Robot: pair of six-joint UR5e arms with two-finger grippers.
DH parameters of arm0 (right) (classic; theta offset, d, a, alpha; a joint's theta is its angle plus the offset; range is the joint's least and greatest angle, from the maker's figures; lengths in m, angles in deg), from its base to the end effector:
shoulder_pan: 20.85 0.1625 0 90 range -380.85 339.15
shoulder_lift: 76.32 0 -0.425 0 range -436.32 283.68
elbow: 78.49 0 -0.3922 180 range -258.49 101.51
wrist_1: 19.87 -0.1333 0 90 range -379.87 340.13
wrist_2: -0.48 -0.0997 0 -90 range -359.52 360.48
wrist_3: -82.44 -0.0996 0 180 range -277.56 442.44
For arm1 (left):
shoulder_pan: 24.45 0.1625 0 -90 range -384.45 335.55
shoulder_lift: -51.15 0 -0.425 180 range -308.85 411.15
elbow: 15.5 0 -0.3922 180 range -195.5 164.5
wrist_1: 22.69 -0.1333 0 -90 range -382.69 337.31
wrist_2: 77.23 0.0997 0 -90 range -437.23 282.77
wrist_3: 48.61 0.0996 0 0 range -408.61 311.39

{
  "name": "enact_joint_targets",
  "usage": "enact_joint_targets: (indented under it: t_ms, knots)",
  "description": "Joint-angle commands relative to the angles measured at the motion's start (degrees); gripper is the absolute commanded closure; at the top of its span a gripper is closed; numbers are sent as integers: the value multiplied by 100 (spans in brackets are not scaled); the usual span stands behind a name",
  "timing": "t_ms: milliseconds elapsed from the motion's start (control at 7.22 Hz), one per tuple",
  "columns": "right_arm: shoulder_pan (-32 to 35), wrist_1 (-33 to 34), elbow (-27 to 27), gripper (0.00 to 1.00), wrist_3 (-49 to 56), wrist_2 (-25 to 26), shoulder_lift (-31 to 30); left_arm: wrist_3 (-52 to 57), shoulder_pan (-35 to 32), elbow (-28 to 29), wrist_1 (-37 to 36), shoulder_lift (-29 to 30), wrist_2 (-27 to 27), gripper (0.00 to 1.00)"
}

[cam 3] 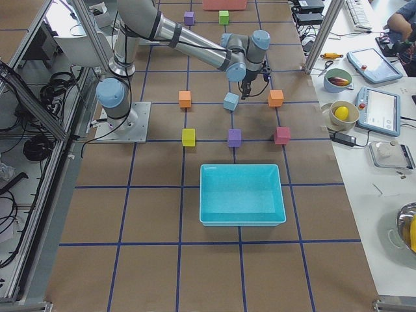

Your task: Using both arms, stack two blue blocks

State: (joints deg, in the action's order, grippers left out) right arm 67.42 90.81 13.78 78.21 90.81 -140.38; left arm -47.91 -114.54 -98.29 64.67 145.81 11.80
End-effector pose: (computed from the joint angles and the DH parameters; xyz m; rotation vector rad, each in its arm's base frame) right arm 0.1140 -0.6210 0.2475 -0.1619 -3.1220 -0.2055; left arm -0.1358 -0.5344 0.5134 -0.0227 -3.1219 0.1416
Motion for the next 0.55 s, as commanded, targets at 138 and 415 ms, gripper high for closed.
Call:
enact_joint_targets:
  t_ms: [138,415]
  knots:
    - [-152,-311,194,0,-420,-7,52,0,0,0,0,0,0,0]
    - [-152,-285,344,0,-737,-112,78,0,0,8,0,0,0,0]
